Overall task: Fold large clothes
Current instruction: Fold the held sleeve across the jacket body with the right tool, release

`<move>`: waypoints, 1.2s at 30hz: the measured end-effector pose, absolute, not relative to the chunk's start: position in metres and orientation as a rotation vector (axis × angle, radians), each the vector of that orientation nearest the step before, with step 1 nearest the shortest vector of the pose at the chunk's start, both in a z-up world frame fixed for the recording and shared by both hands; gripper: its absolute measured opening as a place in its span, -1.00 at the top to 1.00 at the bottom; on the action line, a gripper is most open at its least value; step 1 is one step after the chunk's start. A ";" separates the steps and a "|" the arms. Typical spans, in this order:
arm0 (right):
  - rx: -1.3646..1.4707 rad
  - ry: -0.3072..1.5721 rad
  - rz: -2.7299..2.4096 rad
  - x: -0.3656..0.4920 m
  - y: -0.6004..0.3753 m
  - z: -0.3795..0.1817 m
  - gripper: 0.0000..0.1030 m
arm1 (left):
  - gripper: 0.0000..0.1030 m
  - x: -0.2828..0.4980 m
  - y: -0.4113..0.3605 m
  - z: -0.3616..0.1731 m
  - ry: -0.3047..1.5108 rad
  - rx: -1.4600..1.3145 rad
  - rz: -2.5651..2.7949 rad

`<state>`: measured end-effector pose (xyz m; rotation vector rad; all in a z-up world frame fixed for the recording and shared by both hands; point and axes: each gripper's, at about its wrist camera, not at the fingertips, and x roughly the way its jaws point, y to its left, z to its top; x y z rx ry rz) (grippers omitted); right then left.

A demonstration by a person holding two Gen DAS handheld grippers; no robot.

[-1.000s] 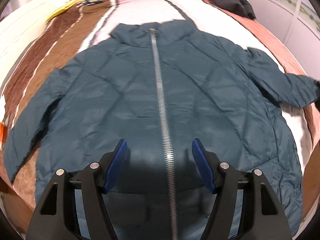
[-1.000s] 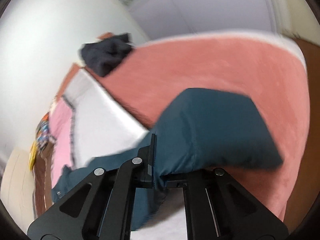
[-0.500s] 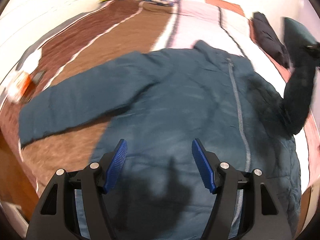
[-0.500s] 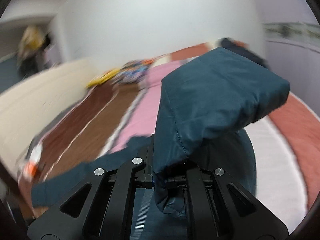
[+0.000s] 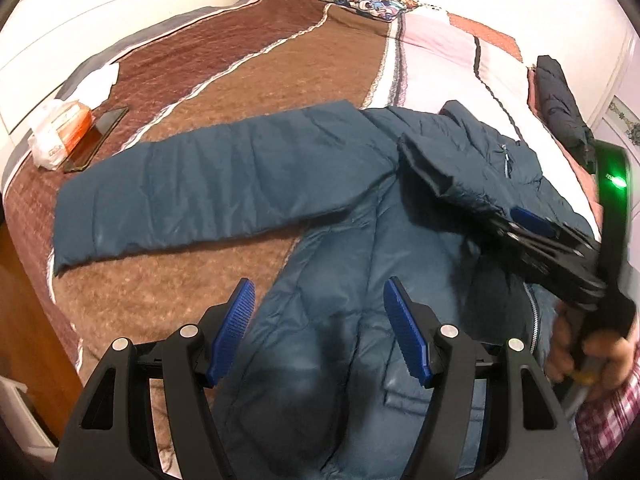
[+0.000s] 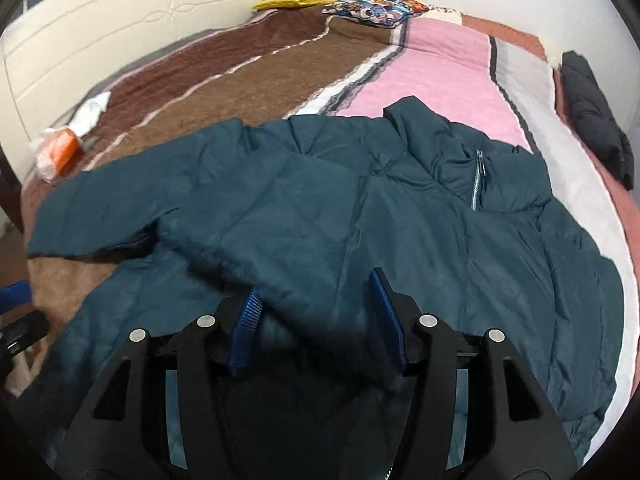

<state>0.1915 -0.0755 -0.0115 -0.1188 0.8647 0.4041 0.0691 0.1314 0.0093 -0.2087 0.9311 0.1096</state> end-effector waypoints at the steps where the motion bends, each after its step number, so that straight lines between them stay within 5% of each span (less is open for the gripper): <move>1: -0.079 0.866 0.425 0.184 -0.084 -0.006 -0.06 | -0.28 0.074 0.128 0.010 0.932 -0.211 0.093; 17: 0.240 0.833 0.136 0.071 -0.273 0.024 -0.09 | -0.40 0.196 0.077 -0.031 1.076 -0.344 0.030; 18: 0.250 0.832 0.117 0.068 -0.282 0.024 -0.09 | -0.32 0.201 0.075 -0.034 1.084 -0.351 0.020; 20: 0.281 0.833 0.071 0.064 -0.301 0.022 -0.09 | 0.18 0.210 0.067 -0.037 1.096 -0.335 0.010; 21: 0.302 0.833 0.048 0.064 -0.310 0.020 -0.09 | 0.59 0.214 0.062 -0.037 1.100 -0.310 0.002; 25: 0.365 0.834 0.016 0.064 -0.329 0.017 -0.09 | 0.84 0.215 0.048 -0.014 1.008 -0.195 0.021; 32: 0.371 0.858 0.041 0.066 -0.323 0.009 -0.09 | 0.76 0.225 0.046 -0.026 1.044 -0.095 0.041; 35: 0.357 0.860 0.066 0.063 -0.314 0.013 -0.09 | 0.31 0.222 0.048 -0.031 1.055 -0.080 0.063; 36: 0.347 0.859 0.075 0.062 -0.310 0.016 -0.09 | -0.04 0.217 0.052 -0.028 1.054 -0.106 0.060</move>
